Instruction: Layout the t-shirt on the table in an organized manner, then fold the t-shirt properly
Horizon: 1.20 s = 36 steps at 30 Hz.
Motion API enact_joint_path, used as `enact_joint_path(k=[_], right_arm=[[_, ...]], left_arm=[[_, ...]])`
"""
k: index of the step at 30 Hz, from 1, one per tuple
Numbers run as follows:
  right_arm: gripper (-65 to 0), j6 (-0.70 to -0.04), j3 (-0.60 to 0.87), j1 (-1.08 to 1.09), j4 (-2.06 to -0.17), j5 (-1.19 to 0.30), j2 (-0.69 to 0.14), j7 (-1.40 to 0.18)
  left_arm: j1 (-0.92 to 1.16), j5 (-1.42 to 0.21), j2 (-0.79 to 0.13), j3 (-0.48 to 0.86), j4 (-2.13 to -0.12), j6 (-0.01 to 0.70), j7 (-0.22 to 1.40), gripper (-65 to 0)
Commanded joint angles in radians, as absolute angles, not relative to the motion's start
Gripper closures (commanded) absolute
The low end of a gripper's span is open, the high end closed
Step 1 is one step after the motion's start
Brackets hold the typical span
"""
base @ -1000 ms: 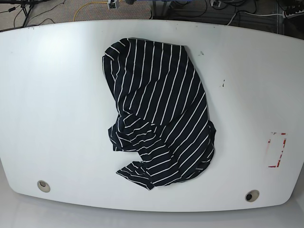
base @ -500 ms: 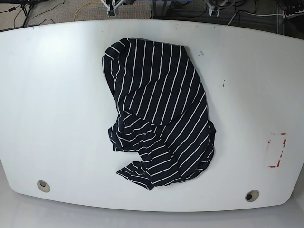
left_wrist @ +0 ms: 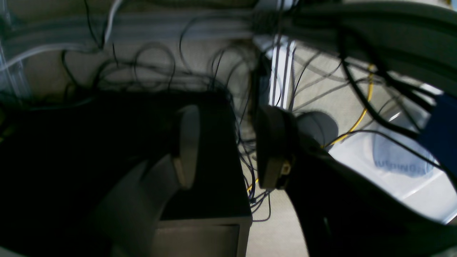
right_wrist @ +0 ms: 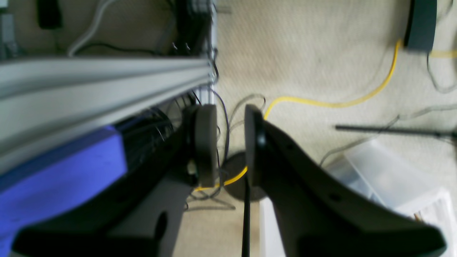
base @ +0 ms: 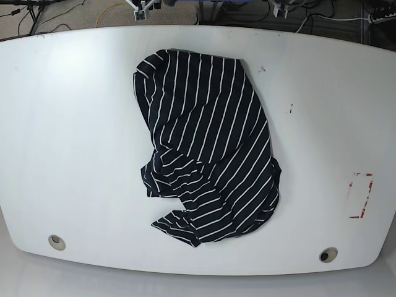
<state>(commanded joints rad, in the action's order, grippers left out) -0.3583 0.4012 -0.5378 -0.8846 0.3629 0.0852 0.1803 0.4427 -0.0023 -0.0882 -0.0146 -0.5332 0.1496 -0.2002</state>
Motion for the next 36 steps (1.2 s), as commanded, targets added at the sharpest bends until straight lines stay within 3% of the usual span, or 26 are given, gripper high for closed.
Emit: enact_joint_path(k=[10, 13, 24, 30, 36], right_arm=[[-13.0, -0.363, 0.4, -0.679, -1.079, 0.361, 0.114, 0.179], [-13.0, -0.398, 0.4, -0.72, -1.135, 0.357, 0.116, 0.179], [-13.0, -0.437, 0.398, -0.906, -1.365, 0.205, 0.107, 0.108], [-13.0, -0.533, 0.398, -0.993, -1.497, 0.159, 0.107, 0.094], [-13.0, -0.549, 0.369, -1.086, -1.659, 0.122, 0.107, 0.093]], left_arm=[[0.627, -0.002, -0.114, -0.013, -0.825, 0.15, -0.197, -24.2], [0.69, -0.002, -0.125, -0.001, -0.915, 0.15, -0.197, -24.2], [0.924, -0.004, -0.151, 0.111, -1.234, 0.15, -0.2, -24.2], [0.998, -0.005, -0.151, 0.156, -1.359, 0.15, -0.202, -24.2], [1.081, -0.088, -0.15, 0.213, -1.492, 0.151, -0.2, -24.2]])
